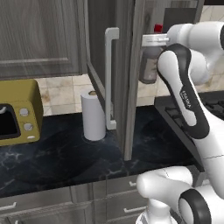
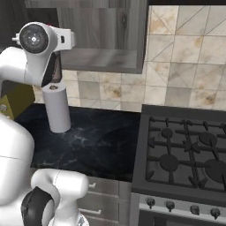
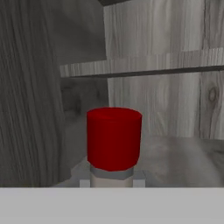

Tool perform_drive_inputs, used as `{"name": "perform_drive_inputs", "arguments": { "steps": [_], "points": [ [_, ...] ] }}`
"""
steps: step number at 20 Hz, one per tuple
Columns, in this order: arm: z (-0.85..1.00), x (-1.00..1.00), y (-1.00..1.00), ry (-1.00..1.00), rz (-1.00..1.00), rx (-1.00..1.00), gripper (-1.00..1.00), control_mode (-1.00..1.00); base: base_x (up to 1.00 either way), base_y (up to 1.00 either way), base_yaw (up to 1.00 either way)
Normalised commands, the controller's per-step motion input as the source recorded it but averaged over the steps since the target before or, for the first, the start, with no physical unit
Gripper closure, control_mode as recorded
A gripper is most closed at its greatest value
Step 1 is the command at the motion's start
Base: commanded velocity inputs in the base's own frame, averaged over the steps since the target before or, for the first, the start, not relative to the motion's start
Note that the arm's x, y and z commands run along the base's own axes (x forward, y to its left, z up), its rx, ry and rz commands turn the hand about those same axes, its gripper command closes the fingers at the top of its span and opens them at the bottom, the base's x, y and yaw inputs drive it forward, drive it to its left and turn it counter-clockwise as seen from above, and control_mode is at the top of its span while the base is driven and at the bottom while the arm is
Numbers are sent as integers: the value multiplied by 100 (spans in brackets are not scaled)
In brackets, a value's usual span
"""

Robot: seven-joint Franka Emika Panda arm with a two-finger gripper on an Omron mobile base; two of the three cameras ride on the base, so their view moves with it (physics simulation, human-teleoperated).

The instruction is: Sort all alcoholic drinks to one cabinet, and non-alcoholic drinks to the other.

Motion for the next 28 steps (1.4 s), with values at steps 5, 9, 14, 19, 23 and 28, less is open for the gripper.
{"name": "perform_drive_inputs", "arguments": {
  "steps": [5,9,14,19,23,28],
  "points": [
    [0,54,6,0,0,4,100,-100,0,0,0],
    [8,67,15,0,0,3,100,-100,0,0,0],
    [11,70,17,0,0,2,100,-100,0,0,0],
    [11,53,8,0,0,2,100,-100,0,0,0],
    [0,50,3,0,0,1,100,-100,0,0,0],
    [0,50,5,0,0,0,100,-100,0,0,0]
  ]
}}
